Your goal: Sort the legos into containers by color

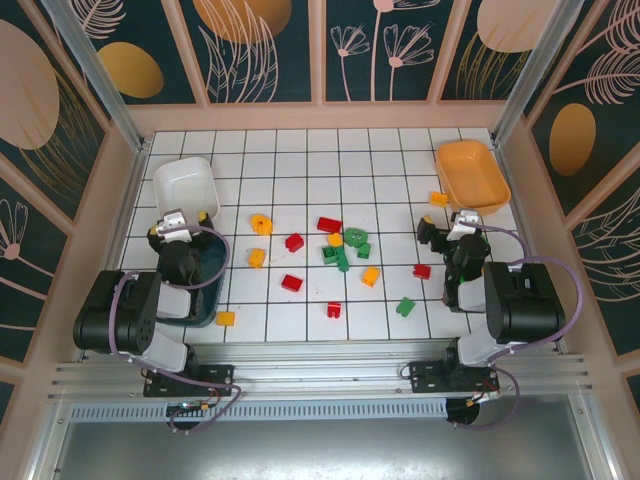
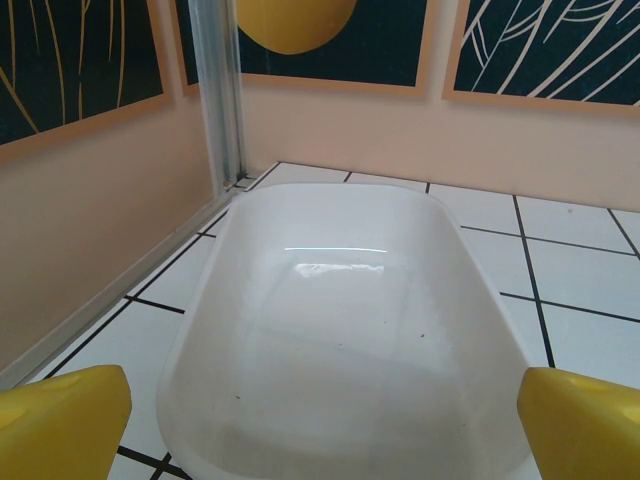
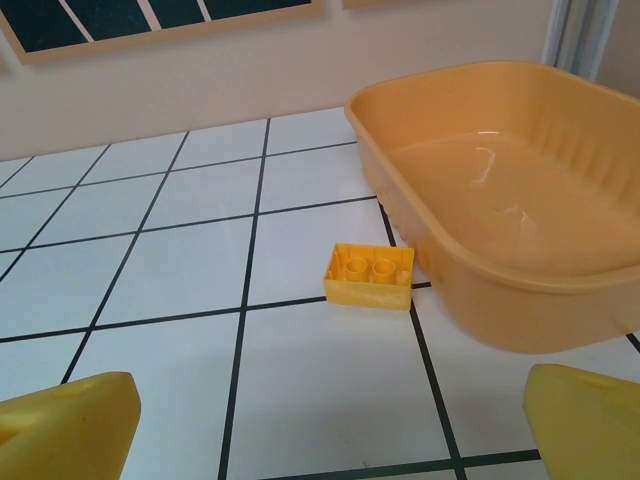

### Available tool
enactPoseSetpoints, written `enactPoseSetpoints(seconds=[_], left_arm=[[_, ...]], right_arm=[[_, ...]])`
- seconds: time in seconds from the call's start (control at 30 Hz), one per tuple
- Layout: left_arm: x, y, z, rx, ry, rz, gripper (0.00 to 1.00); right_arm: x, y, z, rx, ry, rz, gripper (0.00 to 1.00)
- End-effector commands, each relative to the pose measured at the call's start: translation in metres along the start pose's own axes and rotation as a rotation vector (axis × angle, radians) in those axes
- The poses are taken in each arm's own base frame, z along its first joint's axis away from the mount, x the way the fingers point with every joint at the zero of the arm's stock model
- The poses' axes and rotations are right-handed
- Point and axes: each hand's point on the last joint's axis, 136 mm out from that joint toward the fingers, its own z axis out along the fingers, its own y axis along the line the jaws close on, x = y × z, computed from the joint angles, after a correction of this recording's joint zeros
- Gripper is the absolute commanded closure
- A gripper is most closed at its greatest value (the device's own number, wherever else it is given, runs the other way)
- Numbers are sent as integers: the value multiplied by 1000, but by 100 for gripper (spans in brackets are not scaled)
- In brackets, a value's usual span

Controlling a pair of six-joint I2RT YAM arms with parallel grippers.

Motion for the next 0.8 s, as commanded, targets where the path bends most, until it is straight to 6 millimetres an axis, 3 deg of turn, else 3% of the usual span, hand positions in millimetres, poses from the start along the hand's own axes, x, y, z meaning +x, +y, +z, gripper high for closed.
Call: enactPoseSetpoints(seconds=[0.0,0.33,0.47,0.53,0.67,0.77], left_arm=[[-6,-1,2,10,-17,-24,1],[-12,7,0,-34,-37,-42,1],[-31,6,4,-60,4,-39,1],[-56,3,7,-60,16,-42,1],[-130,-8,-7,10,-78,-168,1],[-168,-2,-17,-12,-103,-335,1]], right_arm=[[-14,0,4,-2,-47,-3,1],[-15,-1,3,4,-53,-4,1],[-50,4,15,97,-1,-33,1],[-80,21,16,79,-12,-39,1],[-151,55,-3,115,-76,39,1],[-164,49,-5,128,-17,159,1]])
